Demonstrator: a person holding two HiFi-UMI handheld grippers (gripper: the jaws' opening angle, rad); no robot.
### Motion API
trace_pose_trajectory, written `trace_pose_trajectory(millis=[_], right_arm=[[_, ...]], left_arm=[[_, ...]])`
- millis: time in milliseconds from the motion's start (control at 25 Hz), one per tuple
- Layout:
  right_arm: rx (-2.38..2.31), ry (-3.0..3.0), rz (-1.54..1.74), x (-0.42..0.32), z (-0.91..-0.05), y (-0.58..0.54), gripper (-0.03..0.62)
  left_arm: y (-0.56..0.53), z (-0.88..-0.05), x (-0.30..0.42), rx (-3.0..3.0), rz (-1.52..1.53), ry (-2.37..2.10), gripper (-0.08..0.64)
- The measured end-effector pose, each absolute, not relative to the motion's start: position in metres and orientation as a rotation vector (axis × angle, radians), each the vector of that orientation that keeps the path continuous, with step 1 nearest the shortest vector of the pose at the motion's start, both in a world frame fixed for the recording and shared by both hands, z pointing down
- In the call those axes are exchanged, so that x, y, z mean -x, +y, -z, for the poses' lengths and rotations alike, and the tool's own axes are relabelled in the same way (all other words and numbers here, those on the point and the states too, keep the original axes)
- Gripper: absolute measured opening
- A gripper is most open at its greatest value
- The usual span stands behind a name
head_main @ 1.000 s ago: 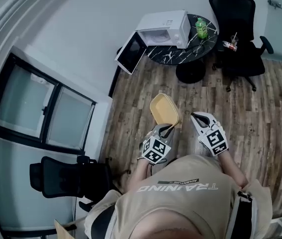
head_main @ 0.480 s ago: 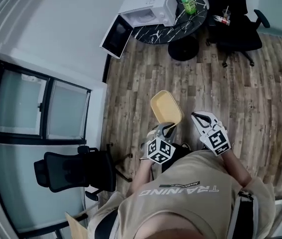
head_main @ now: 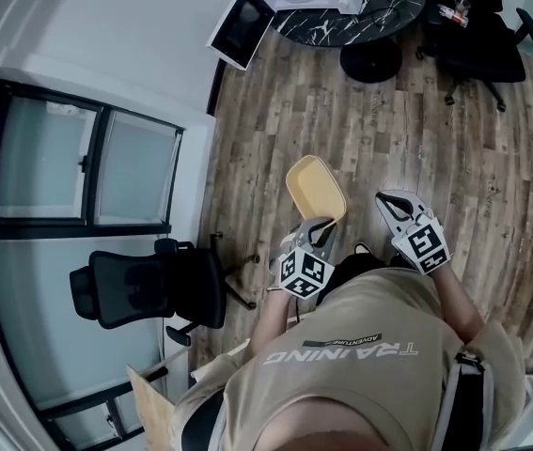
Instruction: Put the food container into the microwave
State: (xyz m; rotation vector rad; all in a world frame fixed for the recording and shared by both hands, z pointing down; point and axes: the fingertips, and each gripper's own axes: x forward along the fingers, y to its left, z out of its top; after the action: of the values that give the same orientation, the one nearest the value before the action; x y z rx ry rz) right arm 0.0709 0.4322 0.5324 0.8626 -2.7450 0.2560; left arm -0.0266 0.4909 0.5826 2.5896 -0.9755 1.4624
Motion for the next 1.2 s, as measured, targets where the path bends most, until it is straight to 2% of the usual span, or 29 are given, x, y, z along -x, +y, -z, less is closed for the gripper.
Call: trace_pose_trajectory(millis=[480,800,1200], right_arm=[[-0.824,-2.701,-0.182,0.028,-0.514,0.435,0.011],[-0.879,-2.653,-0.297,0.029,-0.528,0.418,0.011],[-0.79,-2.777,-0.209,0.021,-0.508,0.323,0.011]], left_arm=[[0.476,-0.592,0.103,-2.632,-1.285,-1.009,0.028],[0.463,-0.6,0.11,-2.635,-1.247,-0.961,0.028],[0.371,-0.566,0.079,-2.664,-1.311,-1.018,0.028]])
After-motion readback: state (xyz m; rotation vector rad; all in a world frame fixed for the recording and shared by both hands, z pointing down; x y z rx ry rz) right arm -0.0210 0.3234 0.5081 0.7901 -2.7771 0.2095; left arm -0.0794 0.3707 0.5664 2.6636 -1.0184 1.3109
